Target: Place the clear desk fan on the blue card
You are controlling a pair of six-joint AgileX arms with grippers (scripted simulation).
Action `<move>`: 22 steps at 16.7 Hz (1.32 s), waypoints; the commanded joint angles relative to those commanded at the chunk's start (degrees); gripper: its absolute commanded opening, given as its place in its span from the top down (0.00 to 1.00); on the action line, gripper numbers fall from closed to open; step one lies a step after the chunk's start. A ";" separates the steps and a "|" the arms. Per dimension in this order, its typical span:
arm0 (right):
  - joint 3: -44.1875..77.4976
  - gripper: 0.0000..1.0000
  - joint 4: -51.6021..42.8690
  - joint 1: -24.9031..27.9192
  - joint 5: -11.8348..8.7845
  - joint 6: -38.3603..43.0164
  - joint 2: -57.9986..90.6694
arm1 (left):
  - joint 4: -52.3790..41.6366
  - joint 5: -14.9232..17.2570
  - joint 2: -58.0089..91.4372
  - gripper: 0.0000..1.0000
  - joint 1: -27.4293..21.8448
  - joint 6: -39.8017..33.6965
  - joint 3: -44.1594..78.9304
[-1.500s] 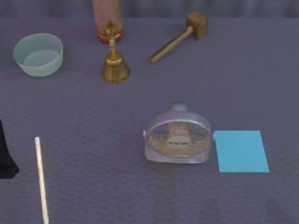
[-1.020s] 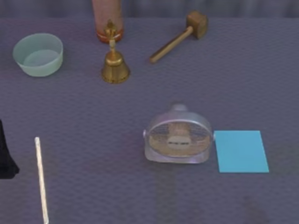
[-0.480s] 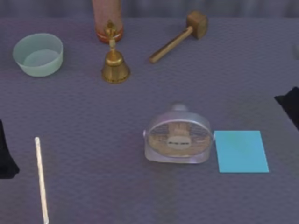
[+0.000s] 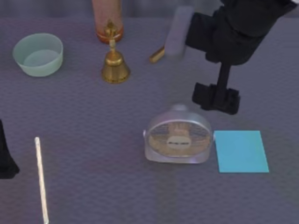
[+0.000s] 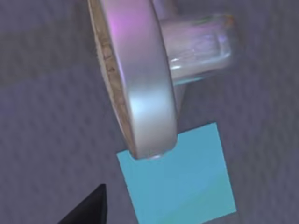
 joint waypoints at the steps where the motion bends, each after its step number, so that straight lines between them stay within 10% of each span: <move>1: 4.01 0.00 -2.87 1.32 0.01 -1.40 4.06 | 0.00 0.00 0.00 0.00 0.00 0.00 0.00; 11: 17.00 0.00 -12.94 5.79 0.05 -6.20 17.54 | 0.00 0.00 0.00 0.00 0.00 0.00 0.00; 22: 2.60 0.00 -0.43 5.89 0.03 -6.12 15.65 | 0.00 0.00 0.00 0.00 0.00 0.00 0.00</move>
